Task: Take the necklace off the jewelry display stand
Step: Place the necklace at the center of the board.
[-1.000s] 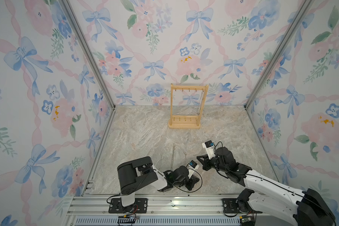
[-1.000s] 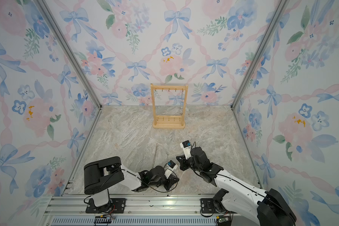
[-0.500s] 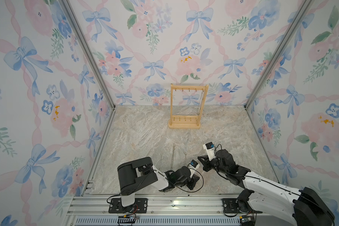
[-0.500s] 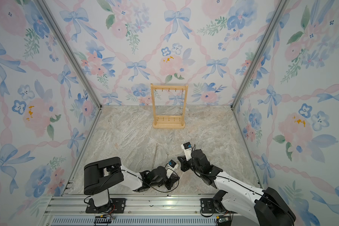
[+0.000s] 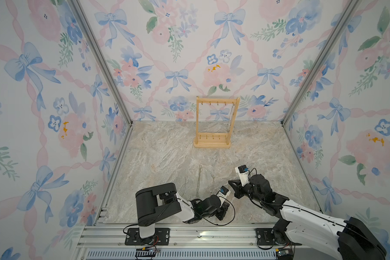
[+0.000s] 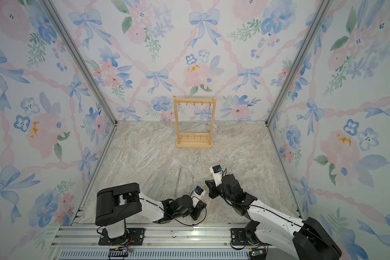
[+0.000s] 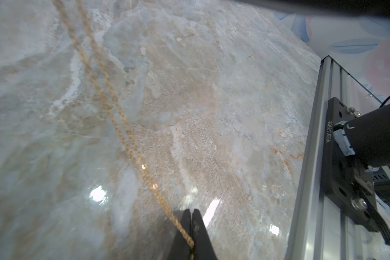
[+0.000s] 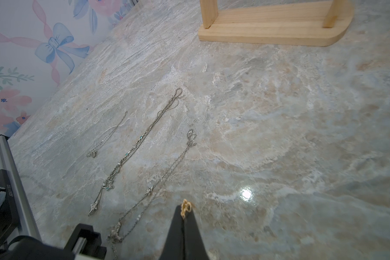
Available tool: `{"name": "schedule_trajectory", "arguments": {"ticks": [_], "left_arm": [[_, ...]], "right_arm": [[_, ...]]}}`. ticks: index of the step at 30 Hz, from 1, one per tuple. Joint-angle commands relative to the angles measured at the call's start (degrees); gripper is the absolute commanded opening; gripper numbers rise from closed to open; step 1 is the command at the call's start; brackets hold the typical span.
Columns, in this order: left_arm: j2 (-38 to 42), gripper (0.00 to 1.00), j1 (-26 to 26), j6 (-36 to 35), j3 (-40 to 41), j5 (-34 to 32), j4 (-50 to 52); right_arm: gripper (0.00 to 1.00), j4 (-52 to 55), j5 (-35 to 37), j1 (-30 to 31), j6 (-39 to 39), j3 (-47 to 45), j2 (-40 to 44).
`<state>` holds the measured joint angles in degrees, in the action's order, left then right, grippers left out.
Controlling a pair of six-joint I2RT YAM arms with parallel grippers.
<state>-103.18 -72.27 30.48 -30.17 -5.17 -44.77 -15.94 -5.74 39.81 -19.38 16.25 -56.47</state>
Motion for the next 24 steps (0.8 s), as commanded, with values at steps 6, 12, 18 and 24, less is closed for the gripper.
{"name": "schedule_trajectory", "arguments": {"ticks": [6,12,18,24], "left_arm": [[0.9,0.14,-0.8,-2.0,2.5,-3.7,5.5],[1.1,0.17,-1.5,-3.0,2.7,-4.8,5.6],[1.7,0.18,-2.2,-3.6,2.8,-5.9,5.6],[4.3,0.22,-2.6,-4.3,3.3,-6.7,5.5]], "right_arm": [[0.0,-2.6,-0.5,0.0,-0.7,-0.6,-0.6],[0.0,-3.0,-0.8,0.2,-0.7,-0.3,-2.0],[0.0,-3.3,-0.8,0.2,-0.8,-0.2,-2.7],[0.0,-3.3,-0.8,0.3,-0.8,0.0,-3.5]]}}
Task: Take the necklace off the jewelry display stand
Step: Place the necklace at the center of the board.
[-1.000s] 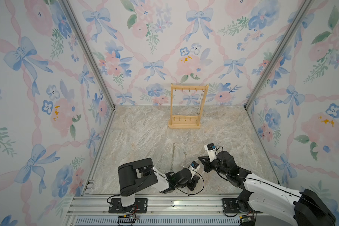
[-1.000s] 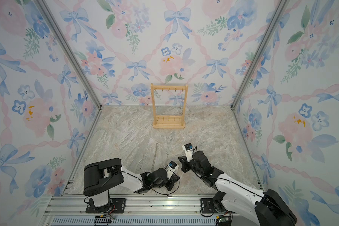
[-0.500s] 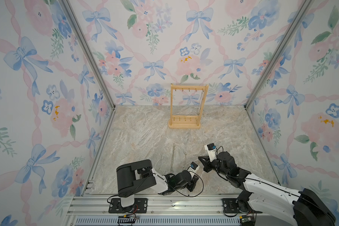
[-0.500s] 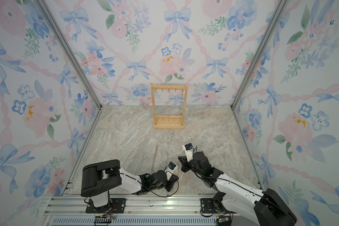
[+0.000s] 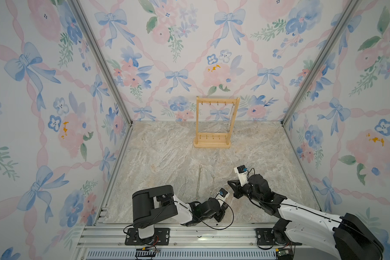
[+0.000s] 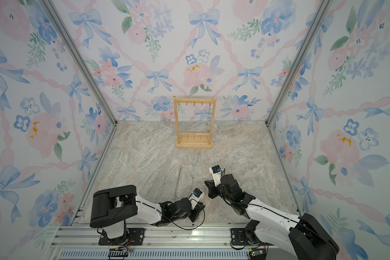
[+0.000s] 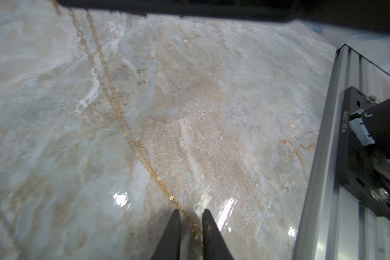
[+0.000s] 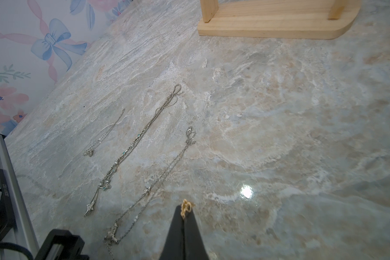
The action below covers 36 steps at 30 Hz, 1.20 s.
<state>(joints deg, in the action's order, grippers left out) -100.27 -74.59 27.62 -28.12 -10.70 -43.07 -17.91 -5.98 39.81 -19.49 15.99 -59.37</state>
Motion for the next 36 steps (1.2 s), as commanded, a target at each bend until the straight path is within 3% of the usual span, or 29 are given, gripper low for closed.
{"name": "schedule_trajectory", "arguments": {"ticks": [1,9,18,36], "left_arm": [[1.9,0.23,-0.4,-1.6,1.2,-1.2,3.9],[5.3,0.24,-0.8,-3.3,0.2,-0.9,3.9],[3.6,0.07,-0.7,-4.1,-2.0,-0.1,4.3],[-1.2,0.01,0.6,-2.9,-3.1,1.7,4.5]], "right_arm": [[0.0,-1.3,-0.6,0.2,-0.6,0.4,-0.7],[0.0,-1.3,-0.5,0.2,-0.5,0.6,-1.3],[0.0,-1.4,-0.6,0.3,-0.4,1.0,-2.5],[0.0,-1.9,-0.8,0.3,-0.3,1.3,-4.0]]}}
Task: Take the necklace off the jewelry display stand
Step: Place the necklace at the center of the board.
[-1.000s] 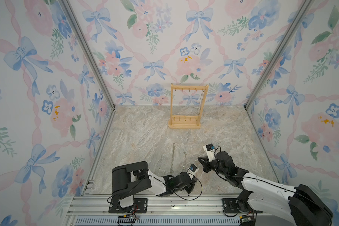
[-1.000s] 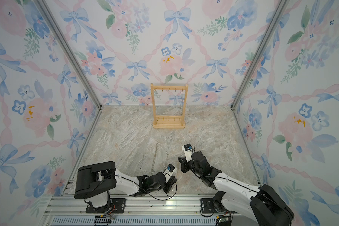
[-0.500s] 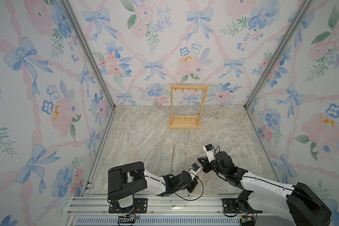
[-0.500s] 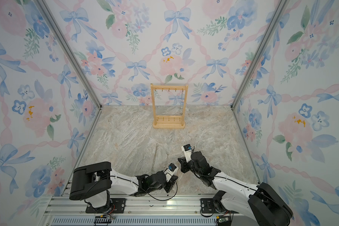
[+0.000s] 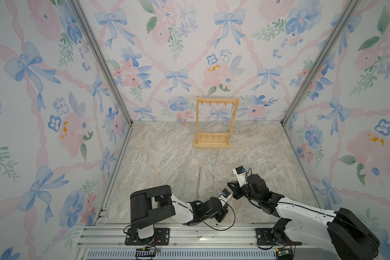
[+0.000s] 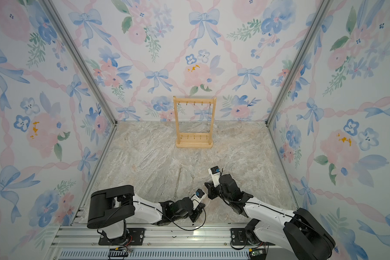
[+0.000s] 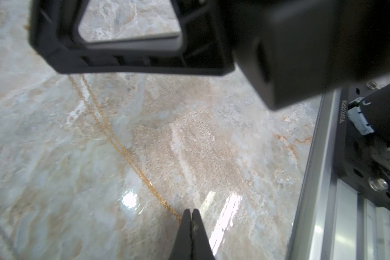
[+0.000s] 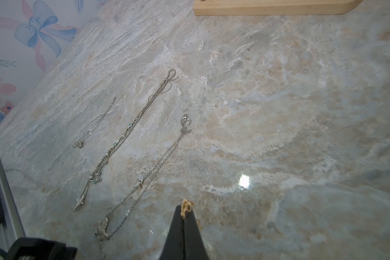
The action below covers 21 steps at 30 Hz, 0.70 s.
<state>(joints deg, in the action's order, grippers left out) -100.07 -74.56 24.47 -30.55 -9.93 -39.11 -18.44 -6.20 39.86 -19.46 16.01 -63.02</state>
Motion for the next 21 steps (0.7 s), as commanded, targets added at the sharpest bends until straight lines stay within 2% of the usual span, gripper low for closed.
{"name": "schedule_trajectory", "arguments": {"ticks": [1,21], "left_arm": [[-1.6,0.01,0.5,0.2,-0.7,0.9,0.5],[-3.2,0.0,0.5,2.0,2.1,1.5,0.4]], "right_arm": [[0.0,-1.3,-0.5,0.3,-0.3,1.3,-0.4],[0.0,-0.9,0.8,-0.1,0.9,3.1,-4.1]]}}
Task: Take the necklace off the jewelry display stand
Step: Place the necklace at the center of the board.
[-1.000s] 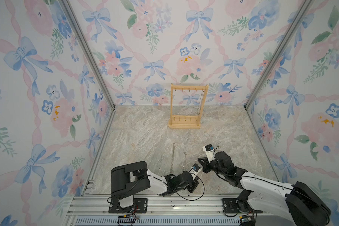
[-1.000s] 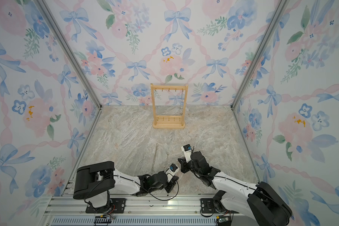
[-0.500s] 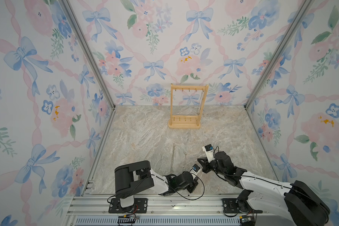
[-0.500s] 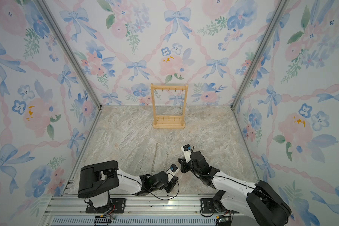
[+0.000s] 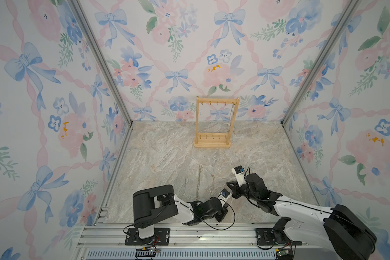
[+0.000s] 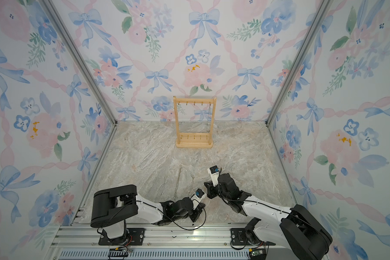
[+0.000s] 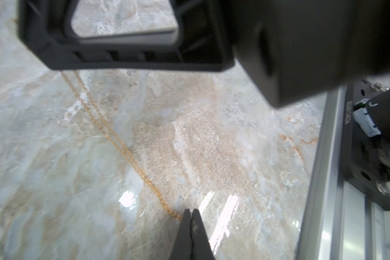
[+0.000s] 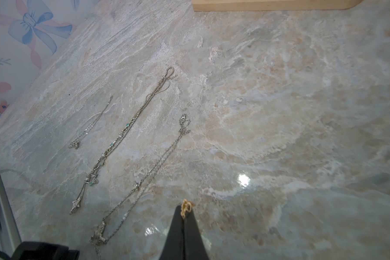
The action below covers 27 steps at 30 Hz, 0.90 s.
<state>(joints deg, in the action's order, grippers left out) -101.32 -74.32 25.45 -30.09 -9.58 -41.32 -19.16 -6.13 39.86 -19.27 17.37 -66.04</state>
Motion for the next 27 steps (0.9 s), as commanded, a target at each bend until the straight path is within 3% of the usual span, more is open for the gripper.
{"name": "schedule_trajectory", "arguments": {"ticks": [1,27], "left_arm": [[-2.0,0.0,0.3,1.2,1.7,1.1,2.6],[-1.5,0.0,-0.8,1.7,3.3,0.4,1.4]], "right_arm": [[0.0,-0.1,0.8,-0.3,0.6,2.1,-1.6],[0.0,1.4,-2.3,-7.2,-4.4,11.5,-19.3]]}}
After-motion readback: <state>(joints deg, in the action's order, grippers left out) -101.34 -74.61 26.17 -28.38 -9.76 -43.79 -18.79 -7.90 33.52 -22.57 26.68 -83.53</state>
